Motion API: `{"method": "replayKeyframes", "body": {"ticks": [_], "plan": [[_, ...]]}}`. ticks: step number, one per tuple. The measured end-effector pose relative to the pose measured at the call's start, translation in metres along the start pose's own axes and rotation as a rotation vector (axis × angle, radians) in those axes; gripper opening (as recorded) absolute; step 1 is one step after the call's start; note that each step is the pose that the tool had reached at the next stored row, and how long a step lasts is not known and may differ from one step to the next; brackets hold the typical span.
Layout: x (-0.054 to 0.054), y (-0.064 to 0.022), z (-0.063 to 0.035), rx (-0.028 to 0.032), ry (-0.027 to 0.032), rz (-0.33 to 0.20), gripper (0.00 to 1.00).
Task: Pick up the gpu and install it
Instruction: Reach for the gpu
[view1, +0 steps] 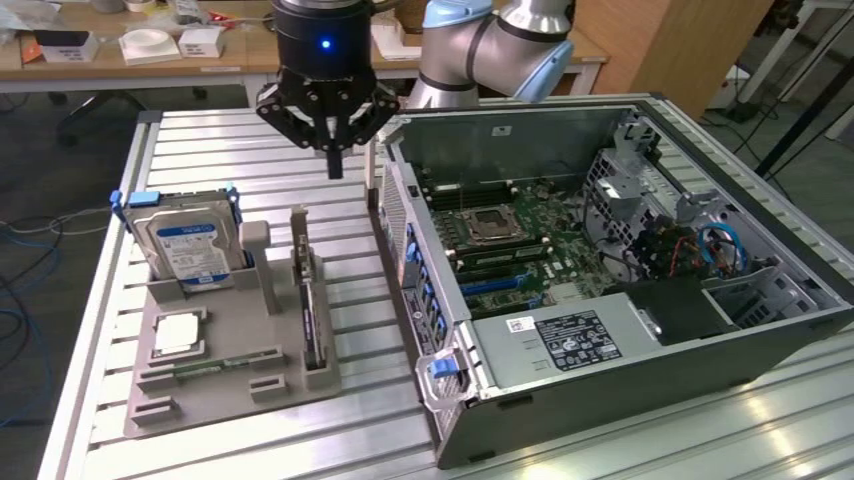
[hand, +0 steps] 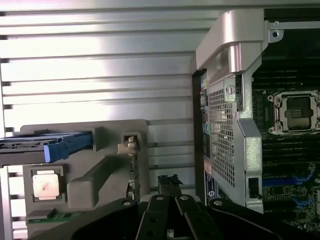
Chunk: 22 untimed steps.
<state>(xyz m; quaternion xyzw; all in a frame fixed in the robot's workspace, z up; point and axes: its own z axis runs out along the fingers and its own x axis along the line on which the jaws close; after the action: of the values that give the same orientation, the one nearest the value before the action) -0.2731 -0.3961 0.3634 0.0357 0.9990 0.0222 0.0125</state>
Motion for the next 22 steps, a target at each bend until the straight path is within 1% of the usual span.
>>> {"method": "replayKeyframes", "body": {"ticks": [6, 13, 17, 22], "plan": [[0.017, -0.0023, -0.0003, 0.0, 0.0002, -0.003, 0.11], [0.033, -0.0068, -0.0007, -0.0001, 0.0004, -0.006, 0.11], [0.036, -0.0119, -0.001, -0.0001, 0.0005, -0.008, 0.11], [0.036, -0.0233, -0.0014, -0.0002, 0.0005, -0.009, 0.11]]}}
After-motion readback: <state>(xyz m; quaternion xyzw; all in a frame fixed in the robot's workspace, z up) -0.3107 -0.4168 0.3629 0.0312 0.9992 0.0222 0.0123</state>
